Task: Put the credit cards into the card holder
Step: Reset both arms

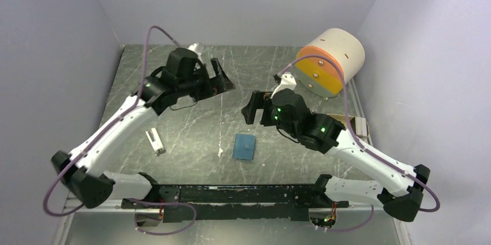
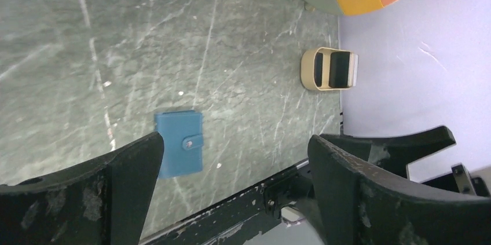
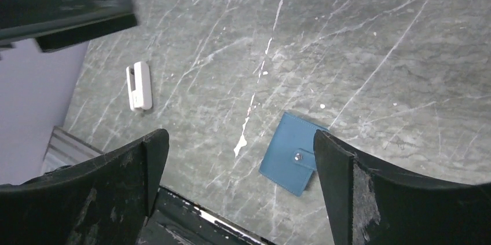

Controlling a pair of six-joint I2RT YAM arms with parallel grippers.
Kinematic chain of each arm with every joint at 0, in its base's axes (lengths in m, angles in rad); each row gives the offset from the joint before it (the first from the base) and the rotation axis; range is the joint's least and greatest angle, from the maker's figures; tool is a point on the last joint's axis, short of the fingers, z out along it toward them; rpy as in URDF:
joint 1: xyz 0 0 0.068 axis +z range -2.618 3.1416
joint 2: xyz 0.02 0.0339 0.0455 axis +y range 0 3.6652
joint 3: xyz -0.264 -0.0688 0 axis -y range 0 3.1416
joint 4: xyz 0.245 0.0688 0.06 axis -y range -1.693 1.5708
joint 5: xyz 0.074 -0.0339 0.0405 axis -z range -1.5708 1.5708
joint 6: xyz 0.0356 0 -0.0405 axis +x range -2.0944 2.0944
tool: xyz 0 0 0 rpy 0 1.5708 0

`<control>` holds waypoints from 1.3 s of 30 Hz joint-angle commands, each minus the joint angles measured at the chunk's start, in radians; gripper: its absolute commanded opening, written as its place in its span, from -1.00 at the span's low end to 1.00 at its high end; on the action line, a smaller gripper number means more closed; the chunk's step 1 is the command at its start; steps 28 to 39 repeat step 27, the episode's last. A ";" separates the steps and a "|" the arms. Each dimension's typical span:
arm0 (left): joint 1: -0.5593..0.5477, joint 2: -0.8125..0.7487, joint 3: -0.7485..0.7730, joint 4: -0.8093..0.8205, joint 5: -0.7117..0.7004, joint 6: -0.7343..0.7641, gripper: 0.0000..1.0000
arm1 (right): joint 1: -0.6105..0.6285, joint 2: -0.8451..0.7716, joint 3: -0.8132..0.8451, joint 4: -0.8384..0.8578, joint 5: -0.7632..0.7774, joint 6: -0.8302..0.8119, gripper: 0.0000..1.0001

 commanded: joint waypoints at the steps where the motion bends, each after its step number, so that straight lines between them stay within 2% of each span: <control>1: 0.001 -0.147 -0.028 -0.151 -0.116 0.037 0.99 | -0.005 -0.074 -0.071 0.001 0.001 0.035 0.99; 6: 0.001 -0.386 -0.246 0.006 -0.040 0.024 0.99 | -0.005 -0.107 -0.109 -0.039 0.053 0.171 0.99; 9: 0.001 -0.504 -0.376 0.073 -0.028 -0.010 0.99 | -0.007 -0.114 -0.115 -0.014 0.051 0.171 0.98; 14: 0.001 -0.602 -0.478 0.055 -0.069 -0.029 0.99 | -0.007 -0.105 -0.074 -0.033 0.093 0.157 0.99; 24: 0.001 -0.594 -0.438 -0.027 -0.108 0.001 0.99 | -0.006 -0.125 -0.080 0.012 0.086 0.157 0.99; 39: 0.001 -0.597 -0.440 -0.025 -0.102 0.001 0.99 | -0.007 -0.128 -0.064 -0.002 0.100 0.150 0.99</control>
